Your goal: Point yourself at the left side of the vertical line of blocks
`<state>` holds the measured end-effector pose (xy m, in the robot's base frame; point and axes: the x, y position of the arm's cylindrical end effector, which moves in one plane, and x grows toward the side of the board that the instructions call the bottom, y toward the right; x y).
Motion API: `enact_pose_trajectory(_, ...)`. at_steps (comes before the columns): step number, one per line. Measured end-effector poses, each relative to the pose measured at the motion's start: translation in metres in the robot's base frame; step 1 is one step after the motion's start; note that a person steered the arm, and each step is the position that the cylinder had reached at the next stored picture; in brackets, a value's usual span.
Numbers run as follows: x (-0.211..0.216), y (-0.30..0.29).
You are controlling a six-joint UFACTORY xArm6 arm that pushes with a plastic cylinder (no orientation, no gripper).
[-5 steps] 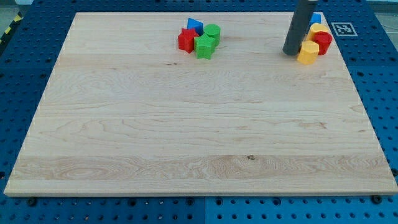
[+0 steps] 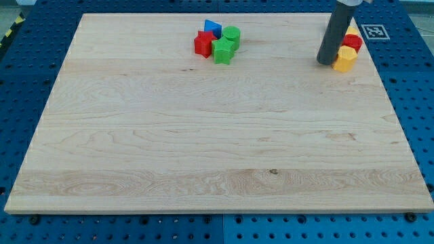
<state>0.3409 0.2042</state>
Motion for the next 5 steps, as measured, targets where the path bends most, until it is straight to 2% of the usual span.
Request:
enact_pose_trajectory(2,0.004,0.010)
enact_pose_trajectory(5,-0.001,-0.019)
